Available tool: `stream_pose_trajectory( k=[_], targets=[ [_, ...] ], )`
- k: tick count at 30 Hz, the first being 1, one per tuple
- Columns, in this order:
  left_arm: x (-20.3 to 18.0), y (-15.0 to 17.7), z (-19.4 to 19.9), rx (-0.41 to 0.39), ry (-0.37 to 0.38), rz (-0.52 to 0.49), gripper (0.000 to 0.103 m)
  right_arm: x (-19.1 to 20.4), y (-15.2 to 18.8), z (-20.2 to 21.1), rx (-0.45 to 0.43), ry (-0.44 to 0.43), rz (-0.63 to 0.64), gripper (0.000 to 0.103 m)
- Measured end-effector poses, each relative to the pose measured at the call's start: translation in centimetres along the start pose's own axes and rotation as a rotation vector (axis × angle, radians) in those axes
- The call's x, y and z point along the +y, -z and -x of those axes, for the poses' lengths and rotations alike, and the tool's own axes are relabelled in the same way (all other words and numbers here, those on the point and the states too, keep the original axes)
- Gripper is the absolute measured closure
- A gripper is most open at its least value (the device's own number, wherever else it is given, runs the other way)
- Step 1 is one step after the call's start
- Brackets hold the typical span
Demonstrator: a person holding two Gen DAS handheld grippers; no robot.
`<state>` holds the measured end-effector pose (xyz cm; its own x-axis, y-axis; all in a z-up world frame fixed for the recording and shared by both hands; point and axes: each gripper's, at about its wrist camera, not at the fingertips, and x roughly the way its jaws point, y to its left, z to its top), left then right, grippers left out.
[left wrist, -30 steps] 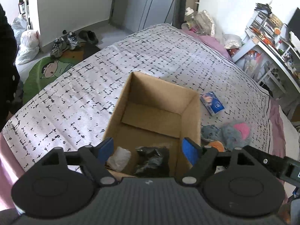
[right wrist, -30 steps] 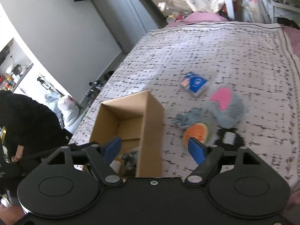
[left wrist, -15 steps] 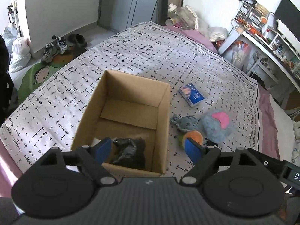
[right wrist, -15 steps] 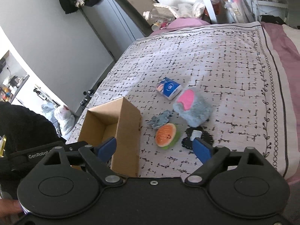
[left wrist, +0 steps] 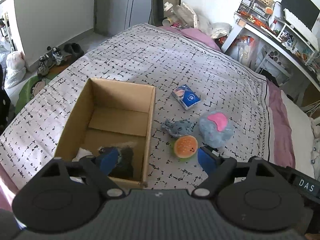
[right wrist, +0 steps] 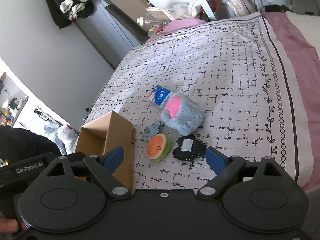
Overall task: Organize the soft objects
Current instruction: 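Reach the left tool to the burger plush while the right tool reaches the black beaded item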
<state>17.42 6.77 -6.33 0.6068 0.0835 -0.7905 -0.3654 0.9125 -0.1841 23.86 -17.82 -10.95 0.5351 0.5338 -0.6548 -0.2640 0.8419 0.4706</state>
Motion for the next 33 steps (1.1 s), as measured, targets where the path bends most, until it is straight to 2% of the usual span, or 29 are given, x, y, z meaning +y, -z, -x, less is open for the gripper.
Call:
stream_pose_trajectory(
  k=[7, 12, 26, 33],
  targets=[
    [-2.1, 0.3, -1.0, 0.0, -0.004, -0.022, 0.017, -1.9, 0.0, -0.8, 0.007, -0.034, -0.051, 0.016],
    [-3.3, 0.4, -2.1, 0.014, 0.005, -0.02, 0.017, -4.4, -0.3, -1.9, 0.039, -0.032, -0.146, 0.024],
    [-5.5, 0.3, -5.4, 0.024, -0.019, -0.031, 0.017, -6.5, -0.7, -3.9, 0.075, -0.073, -0.21, 0.024],
    [-6.8, 0.4, -7.8, 0.056, -0.033, -0.058, 0.018, -7.9, -0.8, -4.4, 0.089, -0.075, -0.264, 0.025]
  ],
)
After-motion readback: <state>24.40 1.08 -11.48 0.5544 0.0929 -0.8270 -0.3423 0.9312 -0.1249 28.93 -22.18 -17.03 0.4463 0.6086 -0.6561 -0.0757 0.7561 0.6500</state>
